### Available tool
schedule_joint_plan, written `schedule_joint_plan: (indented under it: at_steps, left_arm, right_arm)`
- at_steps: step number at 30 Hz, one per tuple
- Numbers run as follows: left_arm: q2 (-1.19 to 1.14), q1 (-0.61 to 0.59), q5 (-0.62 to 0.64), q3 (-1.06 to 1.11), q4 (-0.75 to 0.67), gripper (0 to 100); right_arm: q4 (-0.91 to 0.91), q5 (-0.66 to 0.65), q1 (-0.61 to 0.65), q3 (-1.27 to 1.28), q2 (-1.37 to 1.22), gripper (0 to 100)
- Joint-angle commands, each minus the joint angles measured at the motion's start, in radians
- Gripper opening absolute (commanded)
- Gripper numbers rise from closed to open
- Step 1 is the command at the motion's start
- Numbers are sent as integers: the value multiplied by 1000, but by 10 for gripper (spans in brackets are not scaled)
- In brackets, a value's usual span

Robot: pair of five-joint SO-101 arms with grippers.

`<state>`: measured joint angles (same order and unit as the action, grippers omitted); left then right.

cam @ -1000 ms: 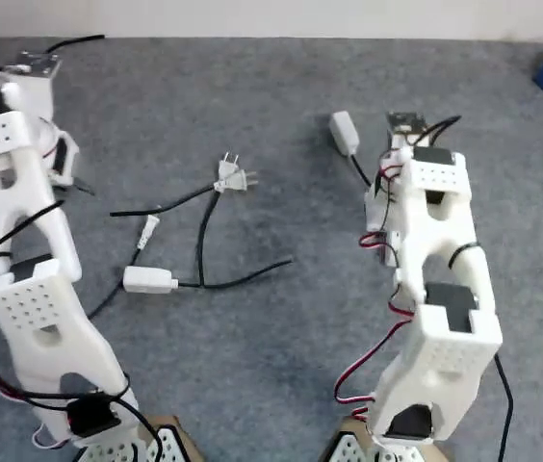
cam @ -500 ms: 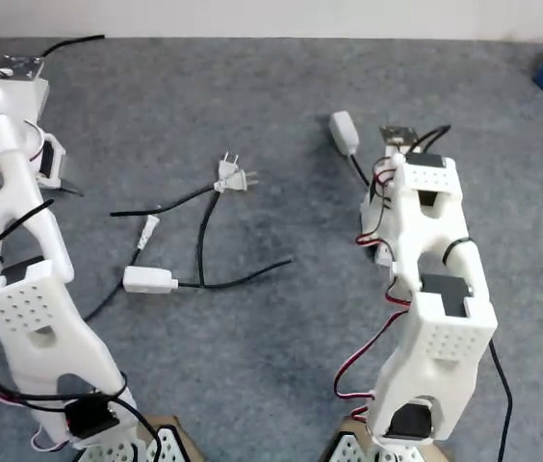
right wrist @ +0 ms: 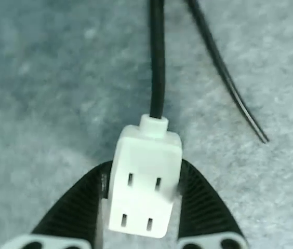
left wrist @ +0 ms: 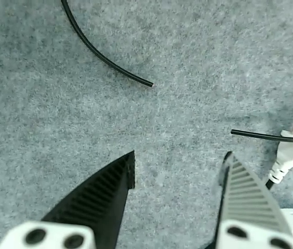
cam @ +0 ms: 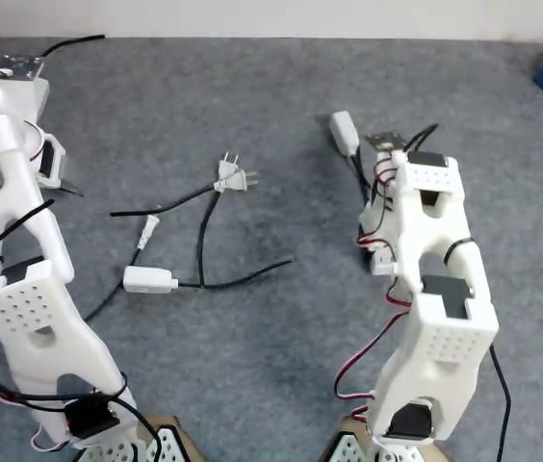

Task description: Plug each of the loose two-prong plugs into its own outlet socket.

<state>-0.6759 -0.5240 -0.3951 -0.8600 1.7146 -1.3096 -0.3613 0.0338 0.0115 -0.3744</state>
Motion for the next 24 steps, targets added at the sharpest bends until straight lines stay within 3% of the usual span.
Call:
schedule_joint_plan:
  at_steps: [1, 5, 11, 19, 24]
  left_arm:
    - [50, 15, -57, -2, -12, 274]
    - [-19, 38, -66, -10, -12, 274]
    - [-58, 45, -66, -50, -9, 274]
    - [-53, 19, -74, -68, -5, 274]
    - [-59, 12, -120, -67, -5, 274]
  right_arm:
    - [-15, -98, 64, 58, 211, 9]
    - [-18, -158, 252, 245, 456, 9]
    - [-10, -138, 570, 507, 792, 9]
    - [-8, -132, 634, 717, 974, 9]
    - [47, -157, 753, 869, 1101, 9]
